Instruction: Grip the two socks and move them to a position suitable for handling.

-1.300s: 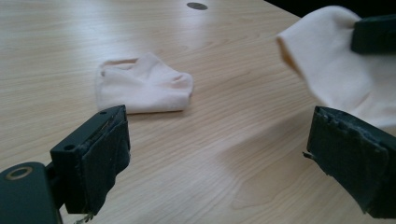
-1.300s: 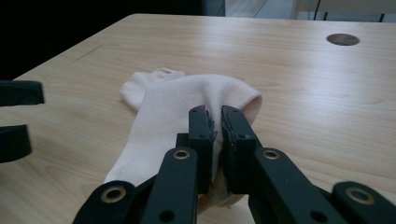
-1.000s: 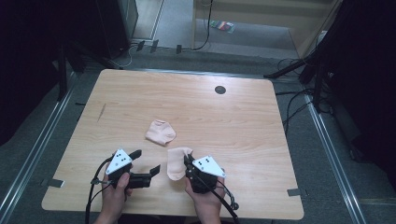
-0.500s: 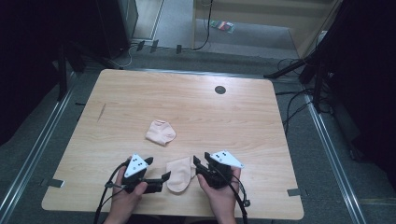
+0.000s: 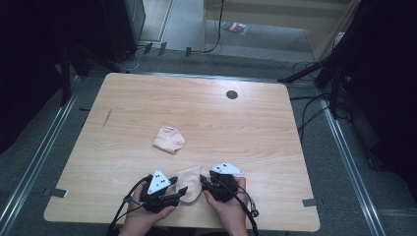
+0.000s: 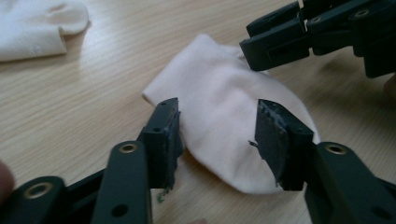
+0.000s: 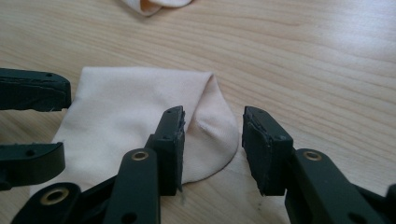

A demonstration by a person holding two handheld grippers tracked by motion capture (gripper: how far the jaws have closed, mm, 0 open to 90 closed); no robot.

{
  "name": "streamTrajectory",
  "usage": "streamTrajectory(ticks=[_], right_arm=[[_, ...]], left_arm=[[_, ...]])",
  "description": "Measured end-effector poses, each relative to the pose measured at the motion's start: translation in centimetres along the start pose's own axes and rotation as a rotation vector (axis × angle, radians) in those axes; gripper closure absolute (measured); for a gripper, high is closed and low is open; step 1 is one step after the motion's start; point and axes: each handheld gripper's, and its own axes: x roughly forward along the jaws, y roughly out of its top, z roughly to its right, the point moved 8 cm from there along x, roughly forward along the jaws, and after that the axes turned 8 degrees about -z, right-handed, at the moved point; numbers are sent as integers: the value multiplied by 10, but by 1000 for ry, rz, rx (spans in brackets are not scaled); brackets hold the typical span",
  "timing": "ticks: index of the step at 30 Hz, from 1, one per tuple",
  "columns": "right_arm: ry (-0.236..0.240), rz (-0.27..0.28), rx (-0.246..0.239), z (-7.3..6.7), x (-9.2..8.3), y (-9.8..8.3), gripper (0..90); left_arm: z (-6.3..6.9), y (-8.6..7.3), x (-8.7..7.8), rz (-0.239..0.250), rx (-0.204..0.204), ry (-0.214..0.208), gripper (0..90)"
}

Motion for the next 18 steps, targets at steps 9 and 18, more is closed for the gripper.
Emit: streamTrajectory(ticks=[9,18], right_arm=[[-34,-23,-49,-2,5,-4,836],[-42,19,-69,0,-3,1,894]], left_arm=[[-4,-6,7,-68,35,44,745],[-15,0,-6,-27,30,18,891]])
